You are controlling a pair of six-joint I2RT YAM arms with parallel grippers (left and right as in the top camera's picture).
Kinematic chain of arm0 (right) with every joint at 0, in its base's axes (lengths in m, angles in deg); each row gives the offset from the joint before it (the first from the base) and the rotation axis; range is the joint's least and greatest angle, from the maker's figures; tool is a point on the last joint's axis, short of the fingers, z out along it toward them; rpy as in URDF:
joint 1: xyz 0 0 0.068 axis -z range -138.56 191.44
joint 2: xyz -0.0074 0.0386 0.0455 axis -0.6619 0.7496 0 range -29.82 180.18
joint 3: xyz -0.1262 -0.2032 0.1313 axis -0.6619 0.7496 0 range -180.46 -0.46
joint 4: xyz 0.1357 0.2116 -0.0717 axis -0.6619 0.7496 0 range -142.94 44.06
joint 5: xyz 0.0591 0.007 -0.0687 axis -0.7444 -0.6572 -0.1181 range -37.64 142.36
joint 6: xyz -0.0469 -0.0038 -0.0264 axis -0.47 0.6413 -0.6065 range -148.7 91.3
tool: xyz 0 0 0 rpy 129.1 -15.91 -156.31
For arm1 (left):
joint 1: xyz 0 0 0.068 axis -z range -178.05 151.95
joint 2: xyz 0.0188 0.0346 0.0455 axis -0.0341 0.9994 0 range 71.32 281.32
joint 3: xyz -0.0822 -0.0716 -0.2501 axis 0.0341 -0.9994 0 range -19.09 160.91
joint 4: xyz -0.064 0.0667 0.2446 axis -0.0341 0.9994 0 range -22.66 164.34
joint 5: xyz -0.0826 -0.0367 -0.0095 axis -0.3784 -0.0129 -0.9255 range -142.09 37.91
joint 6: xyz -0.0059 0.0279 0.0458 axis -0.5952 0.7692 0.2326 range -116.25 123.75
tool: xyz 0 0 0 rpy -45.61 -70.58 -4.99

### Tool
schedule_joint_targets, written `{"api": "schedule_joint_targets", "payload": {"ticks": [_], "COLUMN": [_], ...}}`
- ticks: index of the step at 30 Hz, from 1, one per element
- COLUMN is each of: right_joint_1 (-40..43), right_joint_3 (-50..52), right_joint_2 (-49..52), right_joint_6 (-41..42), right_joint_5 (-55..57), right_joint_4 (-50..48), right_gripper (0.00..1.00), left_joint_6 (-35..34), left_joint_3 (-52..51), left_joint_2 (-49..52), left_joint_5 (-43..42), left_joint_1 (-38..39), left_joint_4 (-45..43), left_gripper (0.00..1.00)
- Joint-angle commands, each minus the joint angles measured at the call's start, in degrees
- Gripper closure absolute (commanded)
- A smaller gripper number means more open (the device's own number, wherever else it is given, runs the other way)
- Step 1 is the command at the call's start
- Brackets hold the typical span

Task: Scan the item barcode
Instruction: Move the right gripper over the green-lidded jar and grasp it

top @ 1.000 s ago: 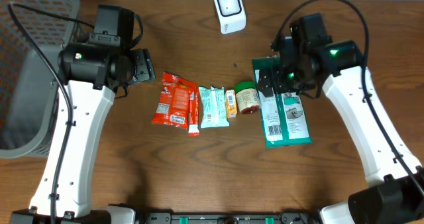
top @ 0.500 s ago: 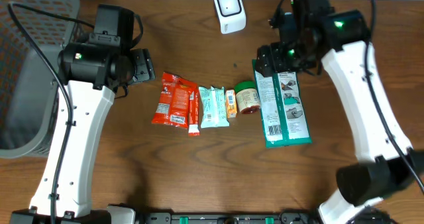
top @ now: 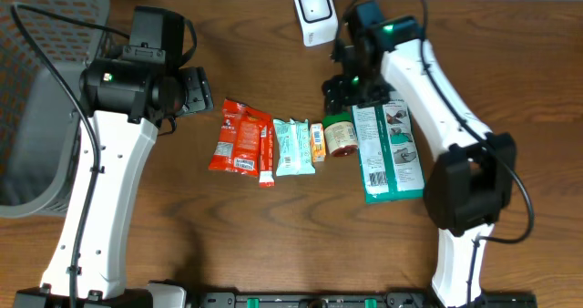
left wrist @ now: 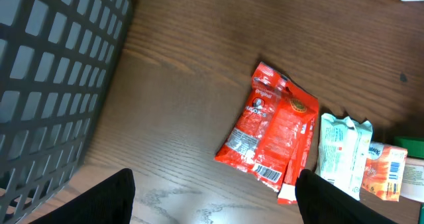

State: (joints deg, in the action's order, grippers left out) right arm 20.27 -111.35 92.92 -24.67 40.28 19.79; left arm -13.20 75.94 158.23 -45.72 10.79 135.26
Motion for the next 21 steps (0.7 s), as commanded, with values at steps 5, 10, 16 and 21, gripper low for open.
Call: {"api": "schedule_joint_targets", "payload": {"ticks": [5,10,16,21], "right_joint_1": [-2.58,-2.38,-2.08,-2.14], "right_joint_3": [0.24,0.28,0.52,1.25], "right_joint_2": [2.97,3.96,3.98,3.98], "right_joint_6": [-0.48,-0.20,1.49,1.49], "right_joint_5": [6.12,6.62,6.62,6.69], "right_joint_4": [-1.55,-3.28,-3.52,-3.54], "right_gripper": [0.21,0.25,0.26,0.27], "left_joint_6": [-0.76,-0.74,-0.76,-0.76], "left_joint_3": [-0.85,-0.85,-0.85,-0.85], "left_joint_2": [-0.07,-0.07,-0.07,-0.07], "left_joint_5": [0.72,0.72,0.72,0.72], "left_joint_1": [-0.09,-0.11,-0.09,-0.09], "left_joint_4": [0.15,0.15,0.15,0.15], "left_gripper": [0.22,0.22,0.22,0.22]}}
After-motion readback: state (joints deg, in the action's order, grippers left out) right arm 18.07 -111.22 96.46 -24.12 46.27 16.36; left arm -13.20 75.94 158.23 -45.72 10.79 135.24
